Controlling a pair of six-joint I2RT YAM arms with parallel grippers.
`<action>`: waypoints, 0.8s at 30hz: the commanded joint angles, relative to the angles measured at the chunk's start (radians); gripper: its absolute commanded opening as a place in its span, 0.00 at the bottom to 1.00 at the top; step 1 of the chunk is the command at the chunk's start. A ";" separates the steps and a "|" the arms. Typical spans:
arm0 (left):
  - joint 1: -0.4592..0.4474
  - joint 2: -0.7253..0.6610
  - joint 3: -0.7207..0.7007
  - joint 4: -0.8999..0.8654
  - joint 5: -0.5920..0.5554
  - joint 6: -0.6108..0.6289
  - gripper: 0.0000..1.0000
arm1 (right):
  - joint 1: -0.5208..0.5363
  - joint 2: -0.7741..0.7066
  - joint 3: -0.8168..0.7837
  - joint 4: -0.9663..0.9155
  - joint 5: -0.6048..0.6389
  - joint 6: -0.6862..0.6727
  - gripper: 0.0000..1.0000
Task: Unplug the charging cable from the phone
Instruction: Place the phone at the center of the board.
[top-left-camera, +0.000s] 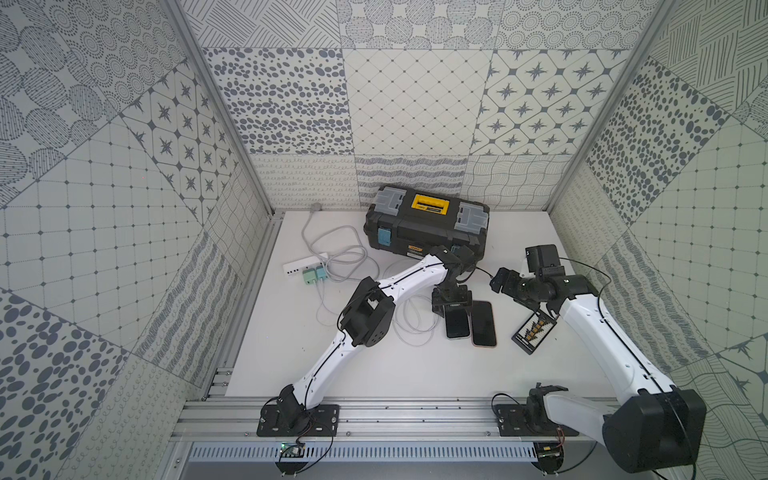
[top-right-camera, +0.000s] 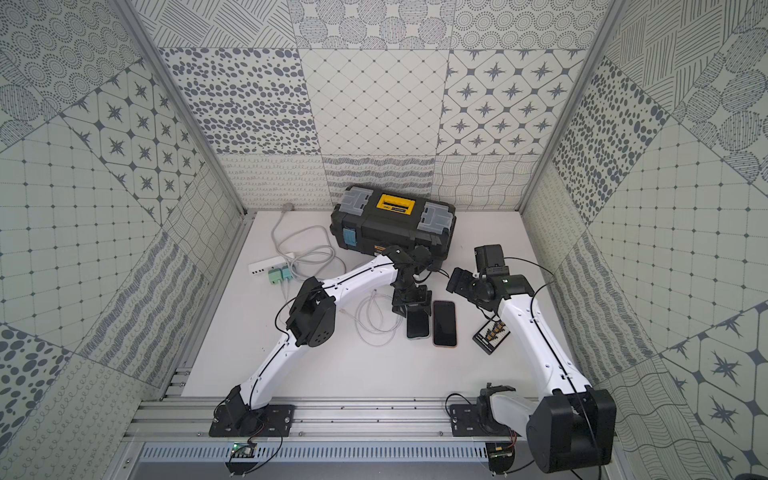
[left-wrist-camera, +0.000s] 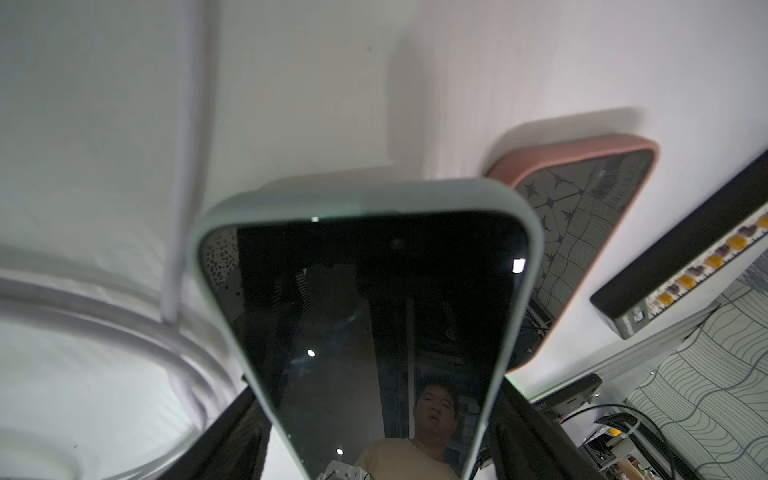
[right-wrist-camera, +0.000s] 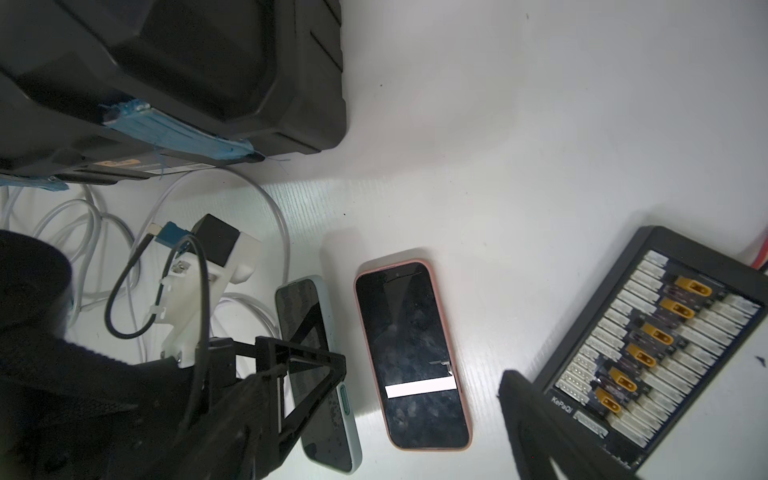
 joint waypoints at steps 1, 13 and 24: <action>-0.011 0.006 0.021 -0.030 0.077 0.046 0.27 | -0.004 0.004 0.001 0.013 0.014 0.007 0.91; -0.011 0.049 0.048 -0.084 0.038 0.074 0.28 | -0.005 -0.022 -0.003 0.012 0.018 0.011 0.91; -0.010 0.054 0.043 -0.129 -0.054 0.072 0.28 | -0.008 -0.025 -0.002 0.013 0.018 0.012 0.91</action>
